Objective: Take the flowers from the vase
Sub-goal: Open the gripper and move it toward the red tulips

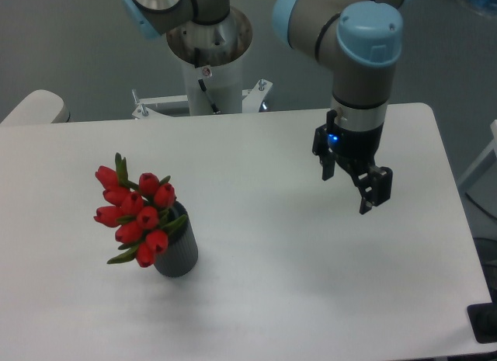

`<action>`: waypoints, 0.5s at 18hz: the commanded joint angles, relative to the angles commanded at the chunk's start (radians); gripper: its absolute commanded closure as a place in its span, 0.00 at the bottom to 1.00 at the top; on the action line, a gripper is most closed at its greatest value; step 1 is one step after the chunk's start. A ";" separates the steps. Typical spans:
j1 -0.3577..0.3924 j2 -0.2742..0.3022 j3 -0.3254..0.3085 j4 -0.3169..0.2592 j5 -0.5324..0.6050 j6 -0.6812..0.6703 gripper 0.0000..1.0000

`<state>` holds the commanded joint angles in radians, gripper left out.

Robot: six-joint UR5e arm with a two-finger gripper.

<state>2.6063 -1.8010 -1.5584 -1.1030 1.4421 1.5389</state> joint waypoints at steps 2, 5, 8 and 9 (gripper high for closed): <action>-0.017 0.017 -0.011 0.000 -0.049 -0.097 0.00; -0.022 0.023 -0.018 -0.006 -0.107 -0.172 0.00; -0.019 0.035 -0.055 -0.008 -0.188 -0.255 0.00; -0.017 0.038 -0.069 -0.006 -0.216 -0.267 0.00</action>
<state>2.5893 -1.7626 -1.6274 -1.1091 1.2259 1.2718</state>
